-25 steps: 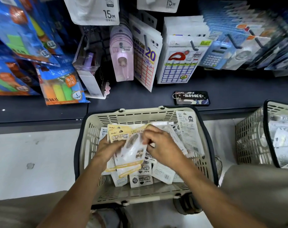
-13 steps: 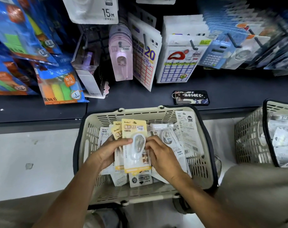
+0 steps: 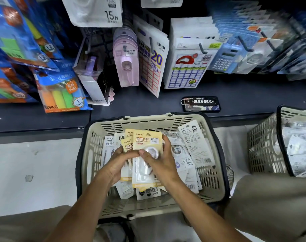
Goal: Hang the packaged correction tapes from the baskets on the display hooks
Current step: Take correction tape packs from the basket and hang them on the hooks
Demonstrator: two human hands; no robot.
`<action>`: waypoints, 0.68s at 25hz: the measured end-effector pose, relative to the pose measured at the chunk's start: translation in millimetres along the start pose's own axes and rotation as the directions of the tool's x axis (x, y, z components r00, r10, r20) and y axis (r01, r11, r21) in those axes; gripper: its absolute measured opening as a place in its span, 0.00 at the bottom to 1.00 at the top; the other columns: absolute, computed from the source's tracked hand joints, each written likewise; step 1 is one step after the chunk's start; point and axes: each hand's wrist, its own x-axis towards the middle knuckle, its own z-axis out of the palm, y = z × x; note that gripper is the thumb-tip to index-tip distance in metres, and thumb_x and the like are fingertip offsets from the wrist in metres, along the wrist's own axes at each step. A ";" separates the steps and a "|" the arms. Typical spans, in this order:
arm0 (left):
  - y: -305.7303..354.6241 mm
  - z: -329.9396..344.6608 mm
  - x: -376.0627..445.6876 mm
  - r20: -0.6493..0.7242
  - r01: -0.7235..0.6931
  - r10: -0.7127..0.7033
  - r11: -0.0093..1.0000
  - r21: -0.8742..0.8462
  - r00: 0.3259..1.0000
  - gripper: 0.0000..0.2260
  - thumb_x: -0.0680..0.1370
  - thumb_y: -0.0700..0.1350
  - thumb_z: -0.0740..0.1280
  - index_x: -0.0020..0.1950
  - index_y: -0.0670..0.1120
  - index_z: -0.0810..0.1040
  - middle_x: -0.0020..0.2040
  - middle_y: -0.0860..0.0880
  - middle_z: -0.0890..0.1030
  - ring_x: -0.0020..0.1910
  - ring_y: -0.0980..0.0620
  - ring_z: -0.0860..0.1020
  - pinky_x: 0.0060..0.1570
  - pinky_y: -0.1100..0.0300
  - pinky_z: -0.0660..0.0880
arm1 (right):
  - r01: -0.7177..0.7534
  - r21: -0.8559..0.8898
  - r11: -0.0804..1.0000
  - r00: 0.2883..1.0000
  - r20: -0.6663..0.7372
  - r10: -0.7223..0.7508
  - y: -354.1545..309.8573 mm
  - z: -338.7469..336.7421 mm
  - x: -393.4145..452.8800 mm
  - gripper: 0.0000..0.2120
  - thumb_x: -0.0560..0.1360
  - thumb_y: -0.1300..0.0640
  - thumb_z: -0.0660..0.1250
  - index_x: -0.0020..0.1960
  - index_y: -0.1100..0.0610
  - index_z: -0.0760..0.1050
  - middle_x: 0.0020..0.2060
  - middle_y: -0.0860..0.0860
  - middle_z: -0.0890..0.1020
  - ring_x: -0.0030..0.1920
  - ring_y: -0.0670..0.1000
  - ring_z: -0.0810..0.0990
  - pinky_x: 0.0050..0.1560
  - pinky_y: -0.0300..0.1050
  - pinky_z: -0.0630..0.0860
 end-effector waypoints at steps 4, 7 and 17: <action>5.7 0.6 -0.1 0.146 0.118 -0.127 0.990 0.071 0.981 0.47 0.52 0.65 0.84 0.66 0.47 0.77 0.62 0.52 0.82 0.69 0.51 0.73 0.73 0.52 0.63 | -0.053 -0.156 0.986 0.998 0.016 0.056 -0.5 8.9 -5.9 0.37 0.83 0.48 0.61 0.81 0.43 0.38 0.80 0.48 0.58 0.73 0.49 0.68 0.68 0.45 0.74; 8.5 -1.5 1.8 0.107 0.110 -0.123 0.987 0.117 0.987 0.41 0.52 0.63 0.85 0.61 0.49 0.82 0.61 0.49 0.85 0.66 0.49 0.79 0.72 0.49 0.71 | -0.125 -0.042 0.991 0.982 0.138 0.130 -7.4 21.5 -0.4 0.35 0.83 0.58 0.56 0.81 0.40 0.41 0.81 0.46 0.57 0.76 0.49 0.64 0.75 0.46 0.64; 7.1 -4.1 11.2 -0.110 0.025 -0.009 0.989 0.146 0.994 0.27 0.59 0.51 0.84 0.56 0.51 0.82 0.43 0.58 0.88 0.47 0.55 0.86 0.45 0.59 0.79 | -0.382 -0.658 0.649 0.922 -0.320 0.218 43.5 -70.4 46.9 0.34 0.72 0.45 0.71 0.70 0.59 0.63 0.63 0.56 0.75 0.65 0.60 0.73 0.68 0.59 0.70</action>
